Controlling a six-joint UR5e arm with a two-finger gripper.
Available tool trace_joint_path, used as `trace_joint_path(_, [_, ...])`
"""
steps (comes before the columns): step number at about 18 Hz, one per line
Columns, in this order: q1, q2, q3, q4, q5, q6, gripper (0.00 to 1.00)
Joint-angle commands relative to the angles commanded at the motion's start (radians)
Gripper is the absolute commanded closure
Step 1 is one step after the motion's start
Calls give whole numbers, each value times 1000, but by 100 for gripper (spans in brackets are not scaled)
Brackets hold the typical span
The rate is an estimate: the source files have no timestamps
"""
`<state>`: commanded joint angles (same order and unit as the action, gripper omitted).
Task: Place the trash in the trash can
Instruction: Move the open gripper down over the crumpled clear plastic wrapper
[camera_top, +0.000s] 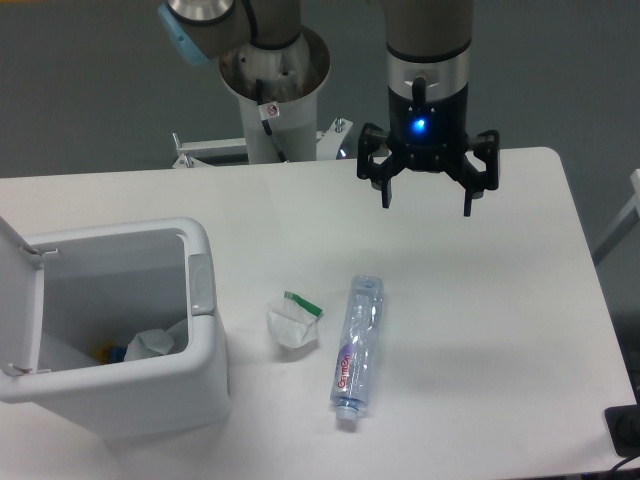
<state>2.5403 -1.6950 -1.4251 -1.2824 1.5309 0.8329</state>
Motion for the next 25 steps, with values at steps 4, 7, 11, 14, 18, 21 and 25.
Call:
trace_joint_path(4, [-9, -2, -15, 8, 0, -3, 0])
trace_joint_path(7, [-14, -5, -69, 52, 2, -3, 0])
trace_joint_path(11, [-34, -6, -191, 228, 2, -58, 0])
trace_joint_path(14, [-84, -15, -277, 276, 2, -138, 0])
trace_joint_path(18, [-164, -55, -354, 296, 0, -88, 0])
trace_joint_path(21, [-215, -119, -403, 299, -2, -63, 0])
trace_joint_path(25, [-245, -192, -445, 376, -84, -74, 0])
